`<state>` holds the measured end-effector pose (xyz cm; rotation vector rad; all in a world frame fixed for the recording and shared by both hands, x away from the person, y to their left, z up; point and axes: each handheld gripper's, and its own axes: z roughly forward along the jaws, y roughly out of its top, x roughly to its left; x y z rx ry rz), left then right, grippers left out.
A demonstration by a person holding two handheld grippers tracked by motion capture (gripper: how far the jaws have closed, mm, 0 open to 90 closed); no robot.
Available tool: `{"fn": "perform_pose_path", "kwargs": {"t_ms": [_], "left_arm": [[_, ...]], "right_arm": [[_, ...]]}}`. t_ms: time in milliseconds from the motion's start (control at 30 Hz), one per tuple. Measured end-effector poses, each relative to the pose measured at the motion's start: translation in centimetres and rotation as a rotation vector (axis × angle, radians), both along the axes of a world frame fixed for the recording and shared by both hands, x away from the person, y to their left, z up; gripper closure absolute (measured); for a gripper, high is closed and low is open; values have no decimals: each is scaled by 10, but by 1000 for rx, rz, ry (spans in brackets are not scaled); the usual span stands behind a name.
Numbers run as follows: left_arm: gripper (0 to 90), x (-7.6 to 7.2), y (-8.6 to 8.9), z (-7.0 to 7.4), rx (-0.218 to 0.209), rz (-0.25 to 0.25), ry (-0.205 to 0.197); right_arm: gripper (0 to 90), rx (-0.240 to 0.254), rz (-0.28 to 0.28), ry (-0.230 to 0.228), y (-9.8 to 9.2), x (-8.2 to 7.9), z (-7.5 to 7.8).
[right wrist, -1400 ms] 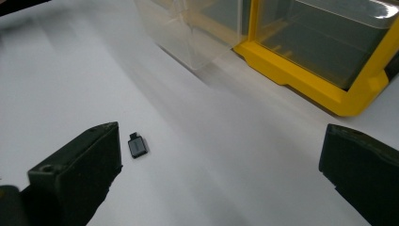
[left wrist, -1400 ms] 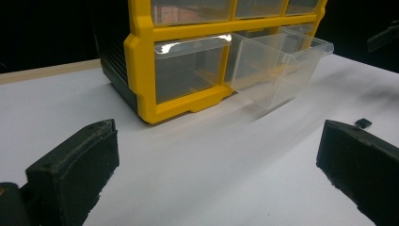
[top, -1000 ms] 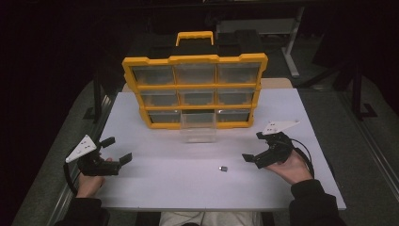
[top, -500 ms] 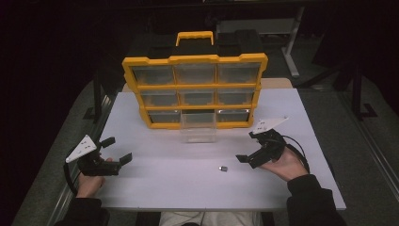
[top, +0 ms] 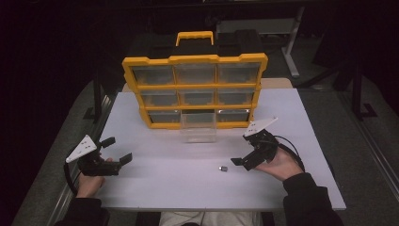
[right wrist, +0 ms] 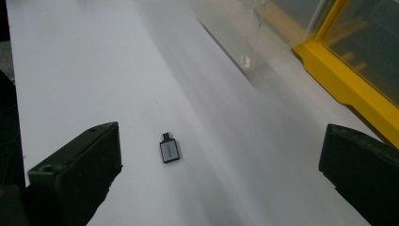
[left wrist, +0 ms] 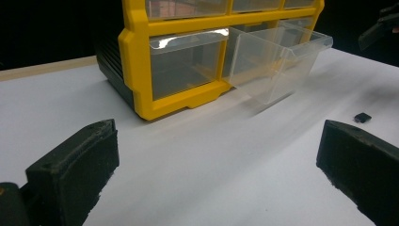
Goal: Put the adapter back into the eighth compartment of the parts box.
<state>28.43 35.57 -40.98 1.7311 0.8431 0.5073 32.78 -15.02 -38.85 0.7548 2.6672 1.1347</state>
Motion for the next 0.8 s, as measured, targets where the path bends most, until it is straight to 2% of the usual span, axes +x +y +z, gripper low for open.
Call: {"fn": "perform_pose_path", "kwargs": {"t_ms": [267,800], "left_arm": [[0,0,1,0,-4,1,-2],[0,0,2,0,-14,6,0]], "right_arm": [[0,-29,46,7,15,0,1],[0,-83,84,43,27,3,-9]]}}
